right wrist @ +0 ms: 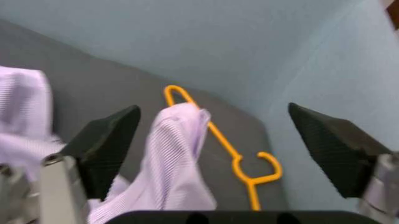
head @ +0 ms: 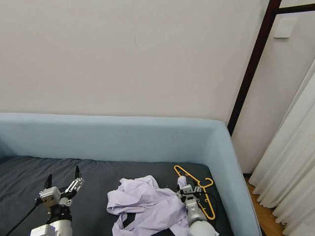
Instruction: Pick up the clothes from the sofa and hang them on the clothes hanger.
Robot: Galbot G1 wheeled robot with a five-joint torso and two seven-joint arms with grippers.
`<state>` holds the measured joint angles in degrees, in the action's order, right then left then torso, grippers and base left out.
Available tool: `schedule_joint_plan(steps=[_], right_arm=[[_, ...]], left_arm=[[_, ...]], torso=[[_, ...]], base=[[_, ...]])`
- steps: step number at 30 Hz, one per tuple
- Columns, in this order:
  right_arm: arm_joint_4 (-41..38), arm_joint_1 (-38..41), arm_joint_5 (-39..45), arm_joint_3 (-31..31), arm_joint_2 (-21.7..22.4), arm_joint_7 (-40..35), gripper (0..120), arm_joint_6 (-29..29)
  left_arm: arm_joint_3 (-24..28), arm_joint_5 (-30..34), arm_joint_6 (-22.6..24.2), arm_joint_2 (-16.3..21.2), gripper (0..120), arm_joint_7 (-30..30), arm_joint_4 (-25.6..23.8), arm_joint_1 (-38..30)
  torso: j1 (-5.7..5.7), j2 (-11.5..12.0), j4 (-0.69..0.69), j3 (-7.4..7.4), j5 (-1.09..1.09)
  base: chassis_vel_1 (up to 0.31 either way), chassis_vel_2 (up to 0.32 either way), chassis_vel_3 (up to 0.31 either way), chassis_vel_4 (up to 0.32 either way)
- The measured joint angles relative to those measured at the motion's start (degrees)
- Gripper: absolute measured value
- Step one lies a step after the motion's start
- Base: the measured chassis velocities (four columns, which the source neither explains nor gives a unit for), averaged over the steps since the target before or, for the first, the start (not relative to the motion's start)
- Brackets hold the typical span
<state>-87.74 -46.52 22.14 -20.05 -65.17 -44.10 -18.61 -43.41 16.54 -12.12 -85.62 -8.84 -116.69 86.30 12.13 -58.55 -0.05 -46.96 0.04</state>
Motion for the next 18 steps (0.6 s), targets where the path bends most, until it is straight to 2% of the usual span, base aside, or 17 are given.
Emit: schedule_joint_plan(steps=[6,9,11,14,18], right_arm=[[4.77,4.12,0.32,-1.65,-3.56,-5.49,100,-5.37],[9.61,7.0,2.52,-2.66,-8.0,-8.63,100,-8.27],[10.48,7.4,3.98,-2.71,-9.21,-8.93,100,-8.57],[13.66,7.95,7.87,-1.5,-13.6,-9.89,100,-8.7],[18.55,8.45,5.68,0.55,-15.92,-10.09,100,-8.7]], left_arm=[[-0.12,0.0,0.01,-0.1,100,-0.01,0.26,-0.01],[-0.28,0.0,0.01,-0.27,100,-0.01,0.53,-0.02],[-0.3,-0.01,-0.01,-0.33,100,-0.01,0.6,0.05],[-0.51,-0.02,-0.19,-0.35,100,-0.02,0.75,0.17],[-0.49,-0.02,-0.24,-0.37,100,-0.04,0.72,0.25]], torso=[[0.0,0.0,-0.01,0.0,0.0],[0.0,0.0,-0.01,0.0,0.01],[0.0,0.0,-0.02,-0.01,0.0],[0.0,0.0,-0.01,0.0,0.0],[0.0,0.0,-0.02,0.0,-0.01]], base=[[0.0,0.0,0.0,0.0],[0.0,0.0,0.0,0.0],[0.0,0.0,0.0,0.0],[0.0,0.0,0.0,0.0],[0.0,0.0,0.0,0.0]])
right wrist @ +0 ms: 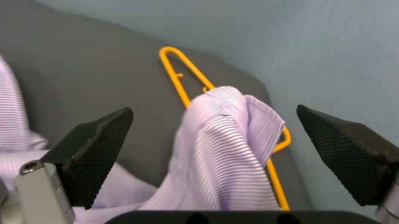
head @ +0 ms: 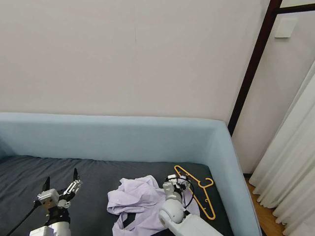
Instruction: Pick up the clothes from the sofa and hang them on the clothes hanger.
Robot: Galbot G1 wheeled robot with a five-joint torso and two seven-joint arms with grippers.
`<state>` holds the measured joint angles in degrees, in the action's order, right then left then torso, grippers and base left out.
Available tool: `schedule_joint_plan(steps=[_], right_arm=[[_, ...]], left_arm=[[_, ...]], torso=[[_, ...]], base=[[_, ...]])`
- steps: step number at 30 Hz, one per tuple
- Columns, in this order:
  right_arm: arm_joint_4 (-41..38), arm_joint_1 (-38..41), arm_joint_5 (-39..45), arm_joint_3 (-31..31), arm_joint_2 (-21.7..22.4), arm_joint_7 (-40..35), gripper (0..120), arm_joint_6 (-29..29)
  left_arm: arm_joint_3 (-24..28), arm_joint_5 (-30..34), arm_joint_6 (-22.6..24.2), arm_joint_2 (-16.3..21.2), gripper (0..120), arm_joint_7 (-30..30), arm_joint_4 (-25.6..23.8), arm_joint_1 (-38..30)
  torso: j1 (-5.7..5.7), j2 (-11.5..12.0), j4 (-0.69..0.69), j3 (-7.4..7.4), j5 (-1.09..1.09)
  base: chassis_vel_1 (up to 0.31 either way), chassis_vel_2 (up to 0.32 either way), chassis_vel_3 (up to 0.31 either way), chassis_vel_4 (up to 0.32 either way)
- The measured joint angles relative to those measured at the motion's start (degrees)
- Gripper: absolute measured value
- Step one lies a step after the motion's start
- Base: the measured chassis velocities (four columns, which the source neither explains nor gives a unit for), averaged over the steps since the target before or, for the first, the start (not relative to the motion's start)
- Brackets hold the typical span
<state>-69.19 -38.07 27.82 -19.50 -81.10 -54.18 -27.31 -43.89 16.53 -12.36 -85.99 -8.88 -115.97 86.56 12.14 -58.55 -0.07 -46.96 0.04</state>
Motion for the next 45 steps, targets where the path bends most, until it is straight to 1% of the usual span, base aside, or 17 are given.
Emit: schedule_joint_plan(steps=[8,12,13,17,18,22,24,28,29,32,35,37,39,40,41,44,45], right_arm=[[3.16,-0.59,-2.66,2.67,0.06,2.75,96,0.99],[2.09,-1.74,-0.87,3.22,0.65,3.3,79,1.33],[2.09,-1.74,-0.87,3.22,0.65,3.3,79,1.33],[1.15,-2.92,0.56,3.86,1.53,4.74,61,3.96],[1.15,-2.92,0.56,3.86,1.53,4.74,61,3.96],[1.12,-3.72,0.47,4.57,2.9,7.46,43,8.19],[1.04,-3.88,0.49,4.62,3.37,8.01,39,9.55],[-0.6,-4.48,1.5,4.63,5.43,10.42,21,14.03],[-0.6,-4.48,1.5,4.63,5.43,10.42,21,14.03],[-1.26,-4.72,1.93,4.52,6.64,12.15,6,16.13],[-1.41,-4.79,2.14,4.51,7.2,13.13,0,17.17],[-1.73,-4.76,2.53,4.51,7.82,15.28,0,20.47],[-2.18,-4.05,3.39,4.86,8.61,20.51,0,27.65],[-2.18,-4.05,3.39,4.86,8.61,20.51,0,27.65],[-2.52,-3.44,4.11,5.14,9.02,23.39,0,30.87],[-4.12,1.31,13.1,5.33,11.44,43.62,0,44.62],[-4.12,1.31,13.1,5.33,11.44,43.62,0,44.62]], left_arm=[[0.08,0.01,-0.13,0.05,100,0.0,-0.22,0.22],[0.25,0.01,-0.25,0.04,100,-0.03,-0.31,0.29],[0.25,0.01,-0.25,0.04,100,-0.03,-0.31,0.29],[0.31,0.02,-0.43,0.19,100,-0.05,-0.45,0.51],[0.31,0.02,-0.43,0.19,100,-0.05,-0.45,0.51],[0.2,0.14,-0.58,0.58,100,-0.18,-0.47,0.76],[0.17,0.15,-0.58,0.63,100,-0.2,-0.52,0.81],[0.34,0.09,-0.58,0.52,100,-0.24,-0.77,0.89],[0.34,0.09,-0.58,0.52,100,-0.24,-0.77,0.89],[0.66,-0.13,-0.58,0.23,100,-0.26,-0.89,0.82],[0.75,-0.21,-0.58,0.13,100,-0.27,-0.93,0.83],[0.78,-0.24,-0.58,0.06,100,-0.28,-0.93,0.87],[0.76,-0.25,-0.58,0.04,100,-0.29,-0.93,0.92],[0.76,-0.25,-0.58,0.04,100,-0.29,-0.93,0.92],[0.74,-0.26,-0.58,0.01,100,-0.29,-0.93,0.93],[0.76,-0.45,-0.58,-0.35,100,-0.31,-1.17,1.15],[0.76,-0.45,-0.58,-0.35,100,-0.31,-1.17,1.15]], torso=[[0.0,0.0,-0.01,0.0,0.0],[0.0,0.0,0.0,0.01,0.0],[0.0,0.0,0.0,0.01,0.0],[0.0,0.0,0.0,0.01,-0.01],[0.0,0.0,0.0,0.01,-0.01],[0.0,0.0,0.0,0.01,-0.01],[0.0,0.0,0.0,0.01,-0.01],[0.0,0.0,0.0,0.01,-0.01],[0.0,0.0,0.0,0.01,-0.01],[0.0,0.0,0.0,0.01,-0.01],[0.0,0.0,-0.01,0.0,-0.01],[0.0,0.0,0.0,0.0,-0.01],[0.0,0.0,-0.01,0.0,-0.02],[0.0,0.0,-0.01,0.0,-0.02],[0.0,0.0,-0.01,0.0,-0.02],[0.0,0.0,0.0,0.0,-0.01],[0.0,0.0,0.0,0.0,-0.01]], base=[[0.0,0.0,0.0,0.0],[0.0,0.0,0.0,0.0],[0.0,0.0,0.0,0.0],[0.0,0.0,0.0,0.0],[0.0,0.0,0.0,0.0],[0.0,0.0,0.0,0.0],[0.0,0.0,0.0,0.0],[0.0,0.0,0.0,0.0],[0.0,0.0,0.0,0.0],[0.0,0.0,0.0,0.0],[0.0,0.0,0.0,0.0],[0.0,0.0,0.0,0.0],[0.0,0.0,0.0,0.0],[0.0,0.0,0.0,0.0],[0.0,0.0,0.0,0.0],[0.0,0.0,0.0,0.0],[0.0,0.0,0.0,0.0]])
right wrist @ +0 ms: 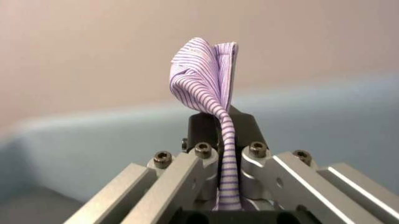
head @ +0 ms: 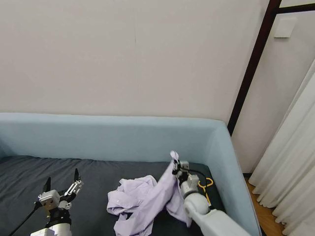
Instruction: Pick up the clothes from the sofa and hang them on the clothes hanger.
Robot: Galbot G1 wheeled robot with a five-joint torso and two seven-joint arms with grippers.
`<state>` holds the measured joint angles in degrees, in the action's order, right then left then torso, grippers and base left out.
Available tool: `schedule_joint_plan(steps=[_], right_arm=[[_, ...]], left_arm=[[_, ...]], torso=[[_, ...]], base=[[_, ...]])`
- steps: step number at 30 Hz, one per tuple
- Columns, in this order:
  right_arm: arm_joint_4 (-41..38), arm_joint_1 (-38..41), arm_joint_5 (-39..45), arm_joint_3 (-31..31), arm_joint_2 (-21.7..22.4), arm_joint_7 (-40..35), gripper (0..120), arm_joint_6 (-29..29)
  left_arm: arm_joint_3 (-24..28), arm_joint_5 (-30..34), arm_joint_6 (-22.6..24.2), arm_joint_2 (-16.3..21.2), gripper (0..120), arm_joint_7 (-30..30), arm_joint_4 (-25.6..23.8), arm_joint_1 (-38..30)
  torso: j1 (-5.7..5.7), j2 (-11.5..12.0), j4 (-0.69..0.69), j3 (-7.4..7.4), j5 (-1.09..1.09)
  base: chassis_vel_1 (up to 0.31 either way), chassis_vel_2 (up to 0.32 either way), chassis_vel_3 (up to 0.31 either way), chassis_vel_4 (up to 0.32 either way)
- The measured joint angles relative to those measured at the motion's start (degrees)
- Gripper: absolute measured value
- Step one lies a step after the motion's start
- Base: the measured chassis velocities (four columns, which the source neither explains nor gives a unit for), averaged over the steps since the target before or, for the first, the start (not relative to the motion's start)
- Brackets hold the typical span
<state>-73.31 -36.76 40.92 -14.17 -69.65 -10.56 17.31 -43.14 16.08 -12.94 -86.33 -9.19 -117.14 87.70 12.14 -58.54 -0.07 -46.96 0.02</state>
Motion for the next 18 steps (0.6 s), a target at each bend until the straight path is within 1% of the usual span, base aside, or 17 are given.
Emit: schedule_joint_plan(steps=[1,2,3,5,6,7,9,12,13,15,16,18], right_arm=[[-0.15,1.49,2.42,-0.3,0.53,4.79,0,2.67],[-0.29,3.85,6.49,-1.02,1.31,11.95,0,6.31],[-0.29,3.85,6.49,-1.02,1.31,11.95,0,6.31],[-0.34,9.92,16.09,-3.64,2.44,26.1,0,12.09],[-0.61,13.13,20.71,-5.08,2.78,31.78,0,13.1],[-0.61,13.13,20.71,-5.08,2.78,31.78,0,13.1],[-1.41,20.27,30.06,-8.07,2.77,43.35,0,13.17],[-1.36,26.97,36.35,-11.25,1.37,50.25,0,11.19],[-1.36,26.97,36.35,-11.25,1.37,50.25,0,11.19],[-0.59,31.57,39.04,-13.78,-0.89,51.75,0,9.79],[-0.47,32.74,39.36,-14.35,-1.78,51.74,0,9.51],[-0.43,34.09,39.46,-15.22,-3.37,51.4,0,9.21]], left_arm=[[0.01,-0.08,0.0,-0.11,100,0.0,-0.06,0.05],[0.02,-0.16,0.0,-0.24,100,-0.01,-0.08,0.12],[0.02,-0.16,0.0,-0.24,100,-0.01,-0.08,0.12],[0.04,-0.31,-0.04,-0.55,100,-0.02,-0.09,0.26],[0.02,-0.33,-0.17,-0.67,100,-0.02,-0.04,0.29],[0.02,-0.33,-0.17,-0.67,100,-0.02,-0.04,0.29],[-0.25,-0.3,-0.34,-0.85,100,-0.03,0.2,0.21],[-0.42,-0.14,-0.38,-1.01,100,-0.08,0.39,-0.01],[-0.42,-0.14,-0.38,-1.01,100,-0.08,0.39,-0.01],[0.44,0.34,-0.42,-1.28,100,-0.19,0.77,-0.22],[1.09,1.25,-0.69,-1.32,100,0.23,0.99,-0.36],[2.63,5.14,-2.1,-1.14,100,3.12,1.48,-0.69]], torso=[[0.0,0.0,0.01,0.0,0.01],[0.0,0.0,0.01,0.0,0.02],[0.0,0.0,0.01,0.0,0.02],[0.0,0.0,0.0,0.0,0.0],[0.0,0.0,0.0,0.0,0.01],[0.0,0.0,0.0,0.0,0.01],[0.0,0.0,0.02,0.0,0.02],[0.0,0.0,0.0,0.0,0.02],[0.0,0.0,0.0,0.0,0.02],[0.0,0.0,0.01,0.0,0.01],[0.0,0.0,0.01,0.0,0.03],[0.0,0.0,0.02,0.0,0.03]], base=[[0.0,0.0,0.0,0.0],[0.0,0.0,0.0,0.0],[0.0,0.0,0.0,0.0],[0.0,0.0,0.0,0.0],[0.0,0.0,0.0,0.0],[0.0,0.0,0.0,0.0],[0.0,0.0,0.0,0.0],[0.0,0.0,0.0,0.0],[0.0,0.0,0.0,0.0],[0.0,0.0,0.0,0.0],[0.0,0.0,0.0,0.0],[0.0,0.0,0.0,0.0]])
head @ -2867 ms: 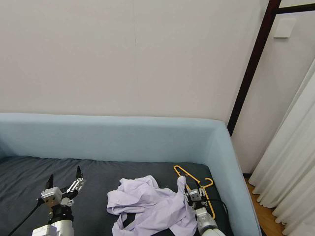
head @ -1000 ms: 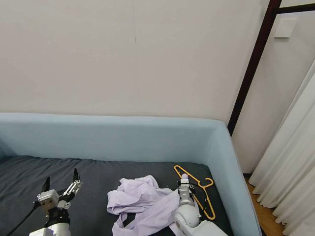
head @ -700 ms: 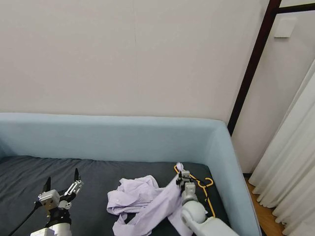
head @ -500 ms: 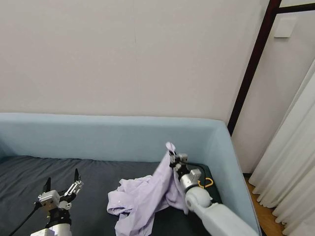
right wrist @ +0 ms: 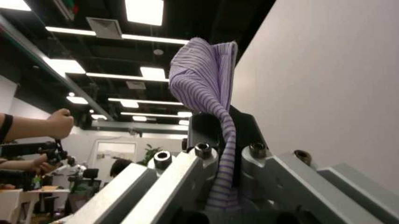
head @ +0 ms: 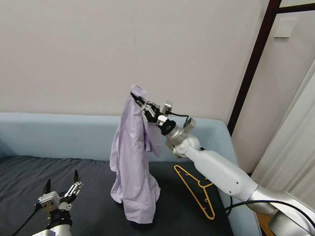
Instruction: Pick up the clothes from the sofa and hang them on the clothes hanger.
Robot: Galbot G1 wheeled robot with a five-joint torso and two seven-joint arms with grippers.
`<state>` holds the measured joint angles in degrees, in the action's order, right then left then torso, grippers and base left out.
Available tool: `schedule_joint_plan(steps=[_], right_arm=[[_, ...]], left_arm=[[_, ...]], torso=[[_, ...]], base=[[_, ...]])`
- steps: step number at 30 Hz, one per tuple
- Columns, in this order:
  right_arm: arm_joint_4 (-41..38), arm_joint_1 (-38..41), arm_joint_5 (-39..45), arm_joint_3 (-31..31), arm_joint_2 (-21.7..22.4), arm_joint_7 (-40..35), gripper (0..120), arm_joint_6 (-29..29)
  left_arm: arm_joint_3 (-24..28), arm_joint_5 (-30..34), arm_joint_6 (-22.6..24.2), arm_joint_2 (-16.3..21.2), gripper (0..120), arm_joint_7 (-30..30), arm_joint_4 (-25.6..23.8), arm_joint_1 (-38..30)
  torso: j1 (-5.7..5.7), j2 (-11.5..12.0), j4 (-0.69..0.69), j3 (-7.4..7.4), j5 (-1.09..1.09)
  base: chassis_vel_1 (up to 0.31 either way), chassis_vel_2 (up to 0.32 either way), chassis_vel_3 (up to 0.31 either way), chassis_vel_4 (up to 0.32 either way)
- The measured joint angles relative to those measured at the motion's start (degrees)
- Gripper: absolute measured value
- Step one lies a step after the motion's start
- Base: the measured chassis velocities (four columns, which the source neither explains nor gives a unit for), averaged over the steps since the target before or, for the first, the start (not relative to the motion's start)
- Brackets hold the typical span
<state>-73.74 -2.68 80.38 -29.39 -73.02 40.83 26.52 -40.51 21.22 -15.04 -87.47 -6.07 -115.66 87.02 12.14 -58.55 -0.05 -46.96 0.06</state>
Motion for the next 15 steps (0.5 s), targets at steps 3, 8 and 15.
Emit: schedule_joint_plan(steps=[3,8,15], right_arm=[[0.06,0.29,-0.32,-0.76,-1.19,-0.44,0,-0.16],[0.13,-0.11,-1.0,-1.16,-1.92,-0.55,0,-0.43],[0.07,-0.68,-1.29,-1.02,-1.36,-0.6,0,-0.89]], left_arm=[[1.17,4.06,-1.86,1.29,100,4.03,1.43,-0.56],[2.03,6.59,-4.76,5.14,100,9.8,5.57,-2.38],[3.79,13.28,-7.32,9.04,100,21.18,14.51,-7.66]], torso=[[0.0,0.0,-0.01,0.0,-0.01],[0.0,0.0,-0.02,0.0,-0.02],[0.0,0.0,-0.02,0.0,-0.03]], base=[[0.0,0.0,0.0,0.0],[0.0,0.0,0.0,0.0],[0.0,0.0,0.0,0.0]])
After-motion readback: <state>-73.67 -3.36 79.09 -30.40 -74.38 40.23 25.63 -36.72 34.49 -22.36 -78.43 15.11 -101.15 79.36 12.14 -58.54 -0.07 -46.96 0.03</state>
